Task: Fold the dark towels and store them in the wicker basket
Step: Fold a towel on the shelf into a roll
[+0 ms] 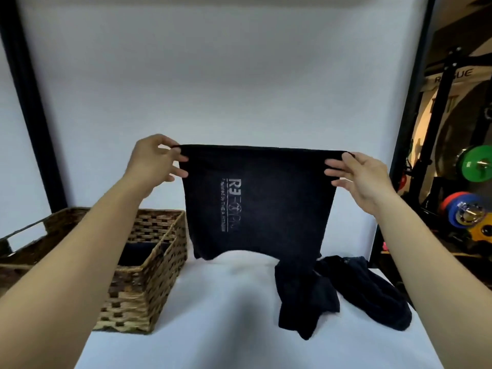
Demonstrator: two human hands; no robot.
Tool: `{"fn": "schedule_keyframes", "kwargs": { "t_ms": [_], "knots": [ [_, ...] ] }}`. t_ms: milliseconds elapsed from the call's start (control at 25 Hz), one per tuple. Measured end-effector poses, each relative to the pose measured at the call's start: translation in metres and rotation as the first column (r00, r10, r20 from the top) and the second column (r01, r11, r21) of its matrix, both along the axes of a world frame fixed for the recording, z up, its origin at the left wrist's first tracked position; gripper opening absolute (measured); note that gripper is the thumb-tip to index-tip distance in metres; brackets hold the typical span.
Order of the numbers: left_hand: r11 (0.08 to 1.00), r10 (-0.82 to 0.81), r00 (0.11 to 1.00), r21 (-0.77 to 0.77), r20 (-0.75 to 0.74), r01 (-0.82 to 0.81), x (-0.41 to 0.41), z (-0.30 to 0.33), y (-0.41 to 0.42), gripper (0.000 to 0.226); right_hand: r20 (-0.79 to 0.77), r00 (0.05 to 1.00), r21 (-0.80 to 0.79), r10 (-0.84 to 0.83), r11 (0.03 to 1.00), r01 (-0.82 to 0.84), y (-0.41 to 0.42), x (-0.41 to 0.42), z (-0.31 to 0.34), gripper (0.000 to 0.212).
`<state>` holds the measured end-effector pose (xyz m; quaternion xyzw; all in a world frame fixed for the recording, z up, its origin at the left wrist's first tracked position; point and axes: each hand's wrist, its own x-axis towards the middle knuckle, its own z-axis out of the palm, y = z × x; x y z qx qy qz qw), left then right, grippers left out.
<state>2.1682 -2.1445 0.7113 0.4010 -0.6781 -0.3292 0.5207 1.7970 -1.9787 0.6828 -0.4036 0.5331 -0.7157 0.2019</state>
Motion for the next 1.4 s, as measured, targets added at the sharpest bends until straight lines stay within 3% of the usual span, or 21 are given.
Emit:
{"fn": "schedule_keyframes", "kwargs": {
  "t_ms": [80,160,280,360,480,680,800,920,1040,1280,1400],
  "knots": [
    [0.999,0.003,0.998,-0.040,0.055,-0.001,-0.002,-0.003,0.010,0.004,-0.023,0.999,0.005,-0.037,0.999,0.038,0.002,-0.001,-0.003,0.011],
    [0.997,0.041,0.973,-0.073,0.227,-0.025,0.001,-0.035,0.025,0.007,-0.021,0.999,0.098,-0.044,0.994,0.045,0.012,-0.004,-0.034,0.017],
    [0.991,0.082,0.868,-0.136,0.490,-0.016,0.012,-0.122,0.056,0.012,-0.011,0.997,0.358,-0.077,0.931,0.076,0.038,-0.002,-0.116,0.034],
    [0.998,0.007,0.772,-0.051,0.635,0.033,0.021,-0.193,0.071,0.016,-0.028,0.993,0.515,-0.116,0.849,0.114,0.058,0.005,-0.172,0.026],
    [0.979,-0.193,0.748,0.178,0.636,0.101,0.039,-0.282,0.084,0.027,-0.011,0.986,0.629,-0.168,0.765,0.137,0.086,0.024,-0.228,0.019],
    [0.974,-0.226,0.814,0.120,0.535,0.192,0.074,-0.324,0.100,0.034,-0.043,0.982,0.763,-0.186,0.628,0.153,0.120,0.065,-0.258,0.019],
    [0.941,-0.317,0.803,0.063,0.505,0.332,0.090,-0.332,0.107,0.028,-0.061,0.972,0.768,-0.227,0.611,0.191,0.132,0.082,-0.252,0.019],
    [0.942,-0.313,0.841,0.035,0.442,0.333,0.097,-0.328,0.102,0.029,-0.096,0.975,0.771,-0.201,0.604,0.201,0.132,0.094,-0.245,0.020],
    [0.955,-0.261,0.891,-0.036,0.373,0.295,0.089,-0.320,0.092,0.029,-0.188,0.941,0.600,-0.282,0.726,0.337,0.112,0.091,-0.237,0.026],
    [0.945,-0.276,0.906,-0.081,0.322,0.317,0.064,-0.312,0.093,0.033,-0.359,0.880,0.389,-0.311,0.807,0.444,0.058,0.125,-0.231,0.015],
    [0.931,-0.278,0.906,-0.141,0.320,0.336,0.045,-0.305,0.096,0.028,-0.535,0.832,0.292,-0.147,0.892,0.345,0.032,0.180,-0.222,0.006]
  ]
}}
